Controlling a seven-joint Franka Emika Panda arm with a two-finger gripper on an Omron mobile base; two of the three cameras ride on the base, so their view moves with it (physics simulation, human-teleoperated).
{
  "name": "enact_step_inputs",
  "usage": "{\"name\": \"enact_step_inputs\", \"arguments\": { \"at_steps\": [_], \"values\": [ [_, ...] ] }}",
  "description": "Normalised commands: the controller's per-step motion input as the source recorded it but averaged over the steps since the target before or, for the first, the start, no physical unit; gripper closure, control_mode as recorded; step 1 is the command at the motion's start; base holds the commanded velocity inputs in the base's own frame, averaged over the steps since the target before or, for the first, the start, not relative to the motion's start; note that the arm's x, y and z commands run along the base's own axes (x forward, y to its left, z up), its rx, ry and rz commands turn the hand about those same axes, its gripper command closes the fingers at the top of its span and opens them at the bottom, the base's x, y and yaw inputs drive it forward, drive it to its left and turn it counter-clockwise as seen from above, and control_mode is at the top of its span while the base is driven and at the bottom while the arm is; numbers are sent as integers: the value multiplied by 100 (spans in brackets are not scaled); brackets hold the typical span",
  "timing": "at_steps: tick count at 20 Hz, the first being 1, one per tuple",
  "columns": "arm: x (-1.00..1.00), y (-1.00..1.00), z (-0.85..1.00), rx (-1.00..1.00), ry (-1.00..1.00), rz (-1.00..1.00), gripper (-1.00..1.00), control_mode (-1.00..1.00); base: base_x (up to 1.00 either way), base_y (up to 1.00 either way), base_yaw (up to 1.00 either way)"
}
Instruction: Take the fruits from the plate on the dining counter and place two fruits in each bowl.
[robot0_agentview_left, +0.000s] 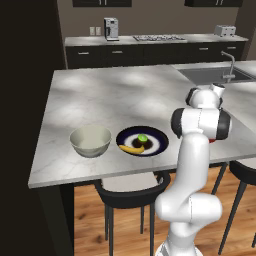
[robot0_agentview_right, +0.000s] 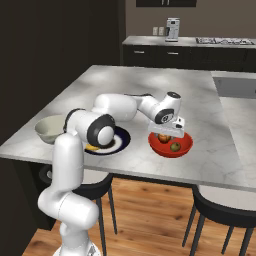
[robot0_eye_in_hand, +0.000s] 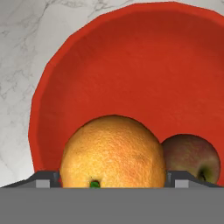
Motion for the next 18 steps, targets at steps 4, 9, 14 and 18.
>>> {"name": "enact_step_inputs", "arguments": {
  "at_steps": [4,9,14,18],
  "values": [
    [1,15,4,-2,0,0,-100,-100,0,0,0],
    [1,68,40,-13,0,6,-100,-100,0,0,0],
    [-31,98,60,-8,0,11,-100,-100,0,0,0],
    [-2,100,9,1,2,8,-100,-100,0,0,0]
  ]
}}
